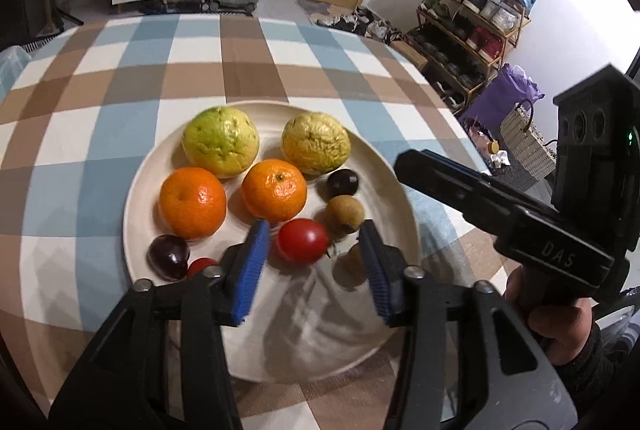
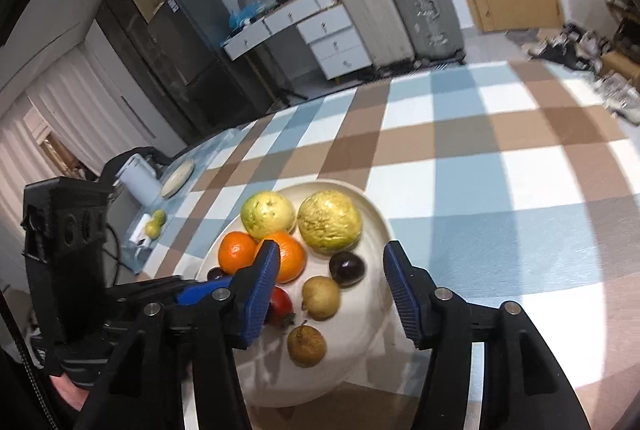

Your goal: Organize fruits

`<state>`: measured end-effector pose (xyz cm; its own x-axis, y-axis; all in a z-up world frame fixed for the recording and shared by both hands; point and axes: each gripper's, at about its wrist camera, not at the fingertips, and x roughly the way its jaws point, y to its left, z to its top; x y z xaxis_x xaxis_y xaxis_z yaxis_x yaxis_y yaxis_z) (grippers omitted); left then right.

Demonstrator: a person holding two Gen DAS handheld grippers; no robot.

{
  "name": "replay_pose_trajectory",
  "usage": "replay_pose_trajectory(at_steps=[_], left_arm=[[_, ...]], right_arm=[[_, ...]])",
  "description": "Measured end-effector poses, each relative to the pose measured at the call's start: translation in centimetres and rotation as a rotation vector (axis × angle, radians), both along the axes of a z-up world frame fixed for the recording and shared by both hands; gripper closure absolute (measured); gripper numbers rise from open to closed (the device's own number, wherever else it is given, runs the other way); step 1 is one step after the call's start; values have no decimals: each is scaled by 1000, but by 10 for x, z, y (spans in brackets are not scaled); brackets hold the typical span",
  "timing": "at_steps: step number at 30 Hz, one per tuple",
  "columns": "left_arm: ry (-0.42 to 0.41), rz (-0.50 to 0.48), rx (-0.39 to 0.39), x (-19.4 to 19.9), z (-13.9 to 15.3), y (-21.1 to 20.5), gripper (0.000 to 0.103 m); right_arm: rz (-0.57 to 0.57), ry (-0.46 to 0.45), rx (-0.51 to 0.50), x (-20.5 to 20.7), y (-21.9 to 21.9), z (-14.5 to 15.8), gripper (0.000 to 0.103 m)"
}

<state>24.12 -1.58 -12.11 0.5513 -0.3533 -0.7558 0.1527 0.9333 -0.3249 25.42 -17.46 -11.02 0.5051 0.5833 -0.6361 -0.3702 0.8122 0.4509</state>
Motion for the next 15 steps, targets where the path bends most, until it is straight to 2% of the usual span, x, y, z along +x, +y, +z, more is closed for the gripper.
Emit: replay_pose_trajectory(at_steps=[2, 5, 7, 10, 15], left_arm=[[-26, 17, 1, -7, 9, 4, 38], [-59, 30, -5, -19, 23, 8, 35], [-76, 35, 0, -27, 32, 9, 33], [-103, 48, 13, -42, 46, 10, 24], [-147, 68, 52, -68, 68, 8, 22]], right_arm=[[-6, -10, 11, -6, -5, 6, 45], [-29, -32, 22, -18, -13, 16, 32], [-43, -58, 23, -29, -19, 26, 29], [-68, -87, 11, -42, -25, 37, 20], [-82, -131, 7, -67, -34, 56, 15]])
